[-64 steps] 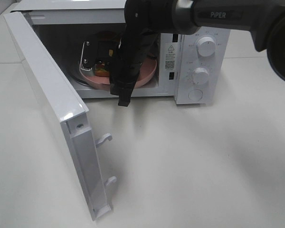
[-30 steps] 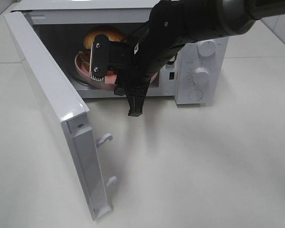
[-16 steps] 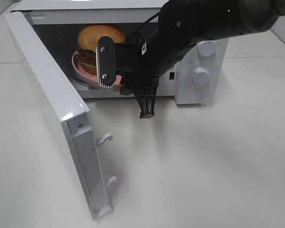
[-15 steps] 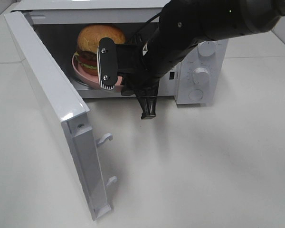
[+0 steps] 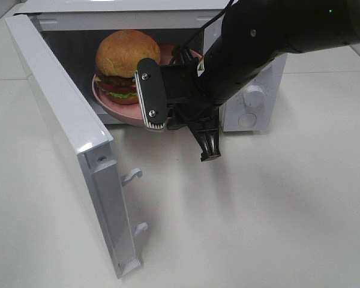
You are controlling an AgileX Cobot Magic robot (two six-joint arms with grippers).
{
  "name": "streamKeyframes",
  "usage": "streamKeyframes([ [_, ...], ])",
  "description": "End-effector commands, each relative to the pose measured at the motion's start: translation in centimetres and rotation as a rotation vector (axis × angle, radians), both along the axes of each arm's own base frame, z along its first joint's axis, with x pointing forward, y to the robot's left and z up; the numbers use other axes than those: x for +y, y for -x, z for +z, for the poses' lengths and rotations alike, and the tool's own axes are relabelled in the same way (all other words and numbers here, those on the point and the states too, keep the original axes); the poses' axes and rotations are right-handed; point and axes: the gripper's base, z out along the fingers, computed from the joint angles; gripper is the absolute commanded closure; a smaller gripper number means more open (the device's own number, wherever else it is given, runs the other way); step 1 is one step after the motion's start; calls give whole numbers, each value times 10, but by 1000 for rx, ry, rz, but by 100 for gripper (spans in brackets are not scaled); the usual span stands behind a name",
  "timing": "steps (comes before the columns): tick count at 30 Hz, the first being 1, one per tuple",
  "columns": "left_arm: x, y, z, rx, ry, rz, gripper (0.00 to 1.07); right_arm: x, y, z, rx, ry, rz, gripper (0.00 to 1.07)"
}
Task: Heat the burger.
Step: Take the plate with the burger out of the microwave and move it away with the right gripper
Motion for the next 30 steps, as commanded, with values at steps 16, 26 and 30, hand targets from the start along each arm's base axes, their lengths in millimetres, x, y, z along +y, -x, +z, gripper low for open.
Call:
streamKeyframes([
  [16,0,-1,0,-14,-2,4,6,-34,28,28,-9,-16,-48,107],
  [26,0,-1,0,-14,-2,4,6,-46,51,32,13,-13,-51,107],
  [30,0,-1,0,-14,-2,4,6,-50,65,36,-15,-36,-32,107],
])
